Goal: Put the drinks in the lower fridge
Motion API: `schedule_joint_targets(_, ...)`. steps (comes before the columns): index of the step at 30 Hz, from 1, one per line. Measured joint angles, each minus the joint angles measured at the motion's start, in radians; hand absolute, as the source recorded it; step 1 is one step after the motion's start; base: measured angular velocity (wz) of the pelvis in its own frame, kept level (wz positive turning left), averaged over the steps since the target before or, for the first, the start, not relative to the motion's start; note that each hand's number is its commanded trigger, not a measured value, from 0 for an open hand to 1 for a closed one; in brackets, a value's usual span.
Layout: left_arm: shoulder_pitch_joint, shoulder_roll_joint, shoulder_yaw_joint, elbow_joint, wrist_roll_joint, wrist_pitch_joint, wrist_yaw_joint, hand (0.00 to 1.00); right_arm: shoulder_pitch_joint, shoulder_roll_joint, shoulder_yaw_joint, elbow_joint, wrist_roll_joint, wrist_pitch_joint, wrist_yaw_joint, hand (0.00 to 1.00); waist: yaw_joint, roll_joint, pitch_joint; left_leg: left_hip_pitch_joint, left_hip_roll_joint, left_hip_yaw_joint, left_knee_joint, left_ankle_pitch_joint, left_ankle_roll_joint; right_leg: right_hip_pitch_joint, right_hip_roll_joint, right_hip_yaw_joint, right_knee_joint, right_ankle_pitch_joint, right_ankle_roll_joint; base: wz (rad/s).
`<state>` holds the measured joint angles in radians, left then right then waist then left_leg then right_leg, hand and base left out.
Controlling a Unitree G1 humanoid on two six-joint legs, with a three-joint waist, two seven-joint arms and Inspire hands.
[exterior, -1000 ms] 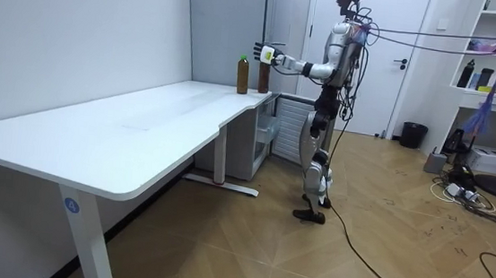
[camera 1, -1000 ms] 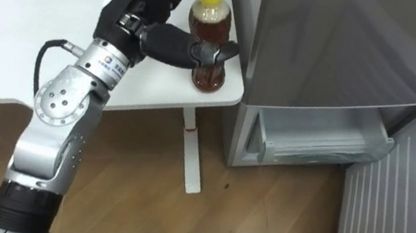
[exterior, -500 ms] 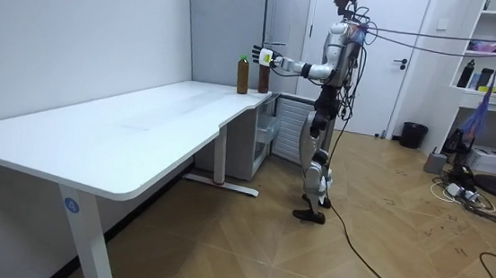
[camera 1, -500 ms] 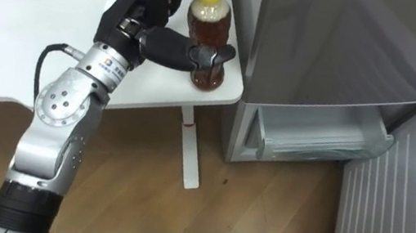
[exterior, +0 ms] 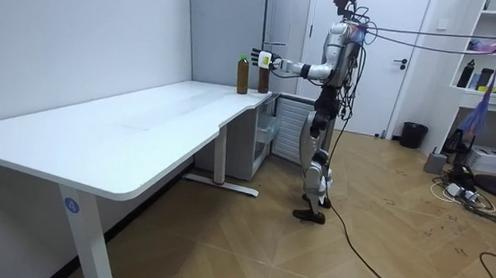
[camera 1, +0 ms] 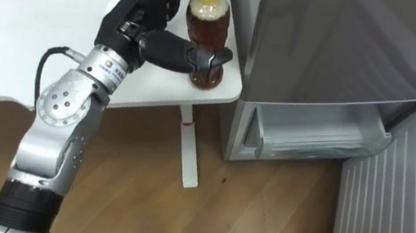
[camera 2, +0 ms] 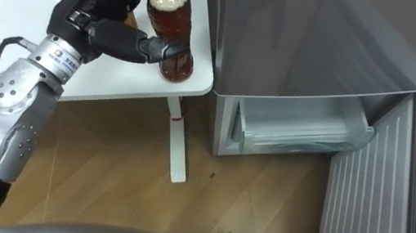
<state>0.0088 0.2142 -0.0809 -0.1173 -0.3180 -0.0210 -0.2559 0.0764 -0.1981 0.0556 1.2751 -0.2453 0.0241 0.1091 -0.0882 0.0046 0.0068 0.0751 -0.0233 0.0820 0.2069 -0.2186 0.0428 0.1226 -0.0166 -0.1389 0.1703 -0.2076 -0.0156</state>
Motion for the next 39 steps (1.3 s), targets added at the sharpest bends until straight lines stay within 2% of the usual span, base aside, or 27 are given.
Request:
schedule_joint_targets(5, 0.000, 0.000, 0.000, 0.000, -0.005, 0.002, 0.000, 0.00, -0.003, -0.001, -0.001, -0.001, 0.000, 0.002, 0.014, 0.00, -0.011, 0.000, -0.0001, 0.000, 0.001, 0.001, 0.000, 0.000, 0.000, 0.002, 0.000, 0.000, 0.000, 0.000, 0.000, 0.00)
schedule_joint_targets(11, -0.008, 0.000, 0.000, 0.000, -0.005, 0.016, 0.001, 0.00, -0.007, -0.003, -0.002, 0.002, 0.001, 0.021, 0.015, 0.00, -0.021, 0.013, 0.0057, 0.006, 0.001, 0.004, 0.000, 0.000, 0.000, 0.003, 0.001, 0.003, 0.001, 0.000, 0.000, 0.00)
schedule_joint_targets(17, -0.010, 0.001, 0.000, 0.007, -0.045, 0.022, -0.002, 0.00, -0.007, -0.005, -0.001, 0.003, 0.002, 0.032, 0.014, 0.00, -0.024, 0.021, 0.0063, 0.006, 0.002, 0.002, 0.000, 0.000, 0.000, 0.007, 0.001, 0.005, 0.004, 0.000, 0.000, 0.00)
schedule_joint_targets(23, -0.031, 0.002, -0.001, 0.026, -0.057, 0.030, -0.002, 0.00, -0.004, -0.004, 0.000, 0.002, 0.002, 0.042, 0.013, 0.00, -0.030, 0.021, 0.0069, 0.003, 0.001, 0.000, -0.001, 0.000, 0.000, 0.009, 0.002, 0.004, 0.003, 0.000, 0.000, 0.00)
schedule_joint_targets(29, -0.042, 0.006, -0.001, 0.042, -0.150, 0.037, 0.006, 0.00, 0.003, -0.004, 0.000, 0.000, 0.001, 0.043, 0.016, 0.00, -0.046, 0.025, 0.0049, 0.004, 0.000, 0.003, -0.001, 0.000, 0.000, 0.007, 0.001, 0.001, 0.001, 0.000, 0.000, 0.00)
schedule_joint_targets(39, -0.047, 0.006, -0.001, 0.085, -0.161, 0.039, 0.006, 0.00, 0.006, -0.004, 0.000, -0.003, 0.000, 0.054, 0.028, 0.00, -0.046, 0.021, 0.0071, 0.007, 0.000, 0.007, -0.001, 0.000, 0.000, 0.007, 0.001, 0.005, 0.002, 0.000, 0.000, 0.00)
